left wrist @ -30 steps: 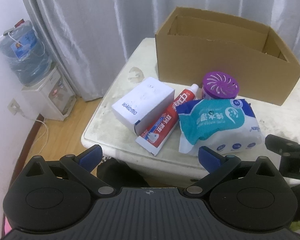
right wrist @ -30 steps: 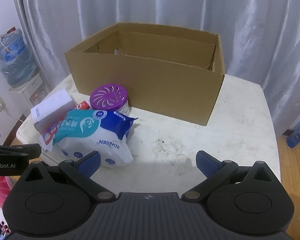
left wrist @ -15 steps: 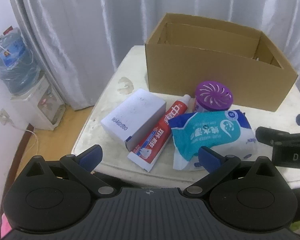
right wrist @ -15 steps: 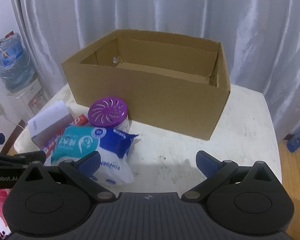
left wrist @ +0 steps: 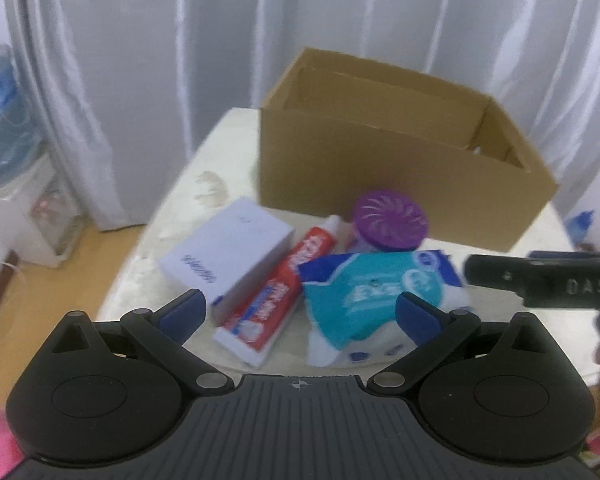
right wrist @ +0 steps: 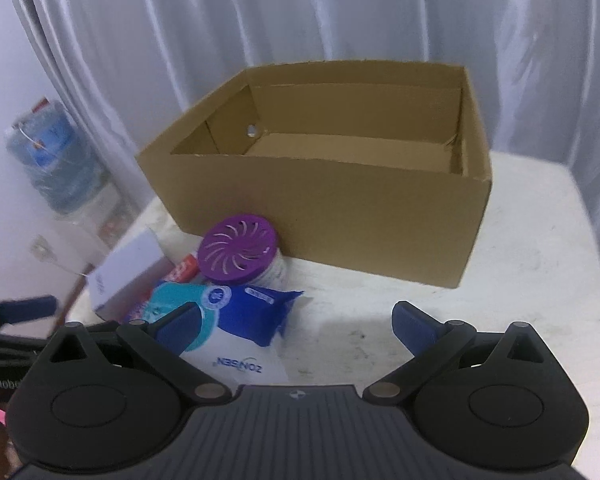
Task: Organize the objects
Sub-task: 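Move the right tool toward the white-and-blue wet wipes pack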
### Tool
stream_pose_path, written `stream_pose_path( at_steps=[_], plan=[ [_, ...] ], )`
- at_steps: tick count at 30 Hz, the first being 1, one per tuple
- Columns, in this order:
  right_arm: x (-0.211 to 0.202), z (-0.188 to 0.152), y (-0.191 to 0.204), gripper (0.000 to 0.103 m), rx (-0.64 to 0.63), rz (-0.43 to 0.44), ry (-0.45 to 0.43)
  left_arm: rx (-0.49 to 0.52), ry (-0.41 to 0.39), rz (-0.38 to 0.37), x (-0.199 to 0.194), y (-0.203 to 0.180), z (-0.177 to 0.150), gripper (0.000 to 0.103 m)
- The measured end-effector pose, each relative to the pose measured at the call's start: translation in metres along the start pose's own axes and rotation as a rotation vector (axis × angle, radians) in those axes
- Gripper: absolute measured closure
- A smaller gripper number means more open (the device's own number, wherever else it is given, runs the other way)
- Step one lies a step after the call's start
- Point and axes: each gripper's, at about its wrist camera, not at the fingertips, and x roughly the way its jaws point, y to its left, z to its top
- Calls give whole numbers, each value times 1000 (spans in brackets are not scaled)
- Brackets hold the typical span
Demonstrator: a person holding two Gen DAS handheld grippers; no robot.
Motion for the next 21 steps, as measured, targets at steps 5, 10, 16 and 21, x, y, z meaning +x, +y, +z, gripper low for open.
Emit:
stream_pose_path(
  at_steps=[5, 10, 16, 21],
  plan=[
    [11, 1, -16, 0, 101, 140, 45, 65, 21, -64, 8, -16, -5, 3],
    [33, -2, -29, 6, 212, 281, 135, 91, 88, -123, 24, -27, -8, 3],
    [59, -3, -40, 26, 296, 378, 232, 114, 140, -134, 39, -38, -9, 3],
    [67, -5, -43, 31, 331, 442, 283, 153, 147, -146, 39, -45, -10, 1]
  ],
)
